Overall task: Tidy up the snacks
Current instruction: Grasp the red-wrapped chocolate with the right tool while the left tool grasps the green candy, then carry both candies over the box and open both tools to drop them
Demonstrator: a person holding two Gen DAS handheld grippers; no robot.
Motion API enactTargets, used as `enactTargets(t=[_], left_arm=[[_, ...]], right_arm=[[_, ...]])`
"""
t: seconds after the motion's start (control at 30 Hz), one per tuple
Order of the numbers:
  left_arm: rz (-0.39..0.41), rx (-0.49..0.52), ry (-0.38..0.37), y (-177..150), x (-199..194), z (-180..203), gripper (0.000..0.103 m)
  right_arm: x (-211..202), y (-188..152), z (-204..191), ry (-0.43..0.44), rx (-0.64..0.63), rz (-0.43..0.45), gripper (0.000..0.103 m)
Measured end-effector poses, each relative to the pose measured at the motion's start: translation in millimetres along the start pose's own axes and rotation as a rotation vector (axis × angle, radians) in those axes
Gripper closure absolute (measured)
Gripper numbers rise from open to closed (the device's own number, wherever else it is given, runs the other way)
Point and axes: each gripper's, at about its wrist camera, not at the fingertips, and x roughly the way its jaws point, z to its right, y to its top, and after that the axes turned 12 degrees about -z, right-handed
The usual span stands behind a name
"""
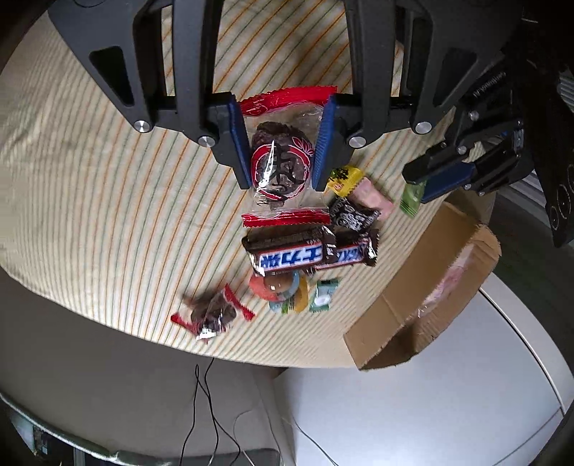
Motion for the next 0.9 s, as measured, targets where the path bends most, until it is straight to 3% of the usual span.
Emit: enactTargets(t=[0.4,0.9], left_arm=[[0.08,-0.053,0.056,11,-34,-40,0.084],[0.124,-0.149,0.168,22,-57,-118,0.084]], right_arm=[[-29,31,-33,0.013,-0.061,0.095,0.068],[-6,105,-98,0.04,-0.157,0.123,0.068]])
